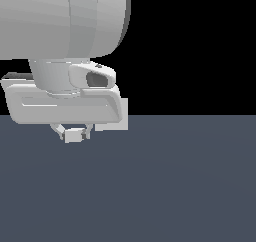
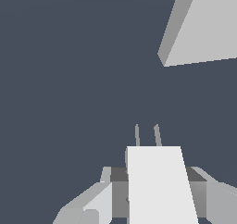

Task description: Plug the charger into the wall socket.

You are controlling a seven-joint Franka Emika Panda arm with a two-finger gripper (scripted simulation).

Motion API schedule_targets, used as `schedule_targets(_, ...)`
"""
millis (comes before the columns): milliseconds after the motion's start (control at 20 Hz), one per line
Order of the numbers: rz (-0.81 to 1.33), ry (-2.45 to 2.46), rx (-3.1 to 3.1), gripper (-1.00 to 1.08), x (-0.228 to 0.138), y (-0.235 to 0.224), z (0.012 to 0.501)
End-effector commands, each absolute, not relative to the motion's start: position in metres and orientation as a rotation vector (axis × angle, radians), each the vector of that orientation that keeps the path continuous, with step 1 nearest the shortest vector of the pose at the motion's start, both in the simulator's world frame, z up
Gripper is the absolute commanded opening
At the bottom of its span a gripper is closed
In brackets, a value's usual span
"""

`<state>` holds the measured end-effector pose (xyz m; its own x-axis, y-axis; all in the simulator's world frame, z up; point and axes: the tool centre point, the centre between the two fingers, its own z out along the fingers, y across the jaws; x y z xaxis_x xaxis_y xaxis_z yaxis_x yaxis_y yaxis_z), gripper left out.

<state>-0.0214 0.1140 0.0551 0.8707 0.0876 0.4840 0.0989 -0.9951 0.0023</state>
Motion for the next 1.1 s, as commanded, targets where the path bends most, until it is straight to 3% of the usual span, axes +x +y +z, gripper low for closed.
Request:
schedule_targets(0, -0.78, -0.179, -3.011, -1.0, -0.017, 0.105, 0.061)
schedule_targets(1050, -0.769, -0.34, -2.971, -1.0, 0.015, 0.049, 0.092)
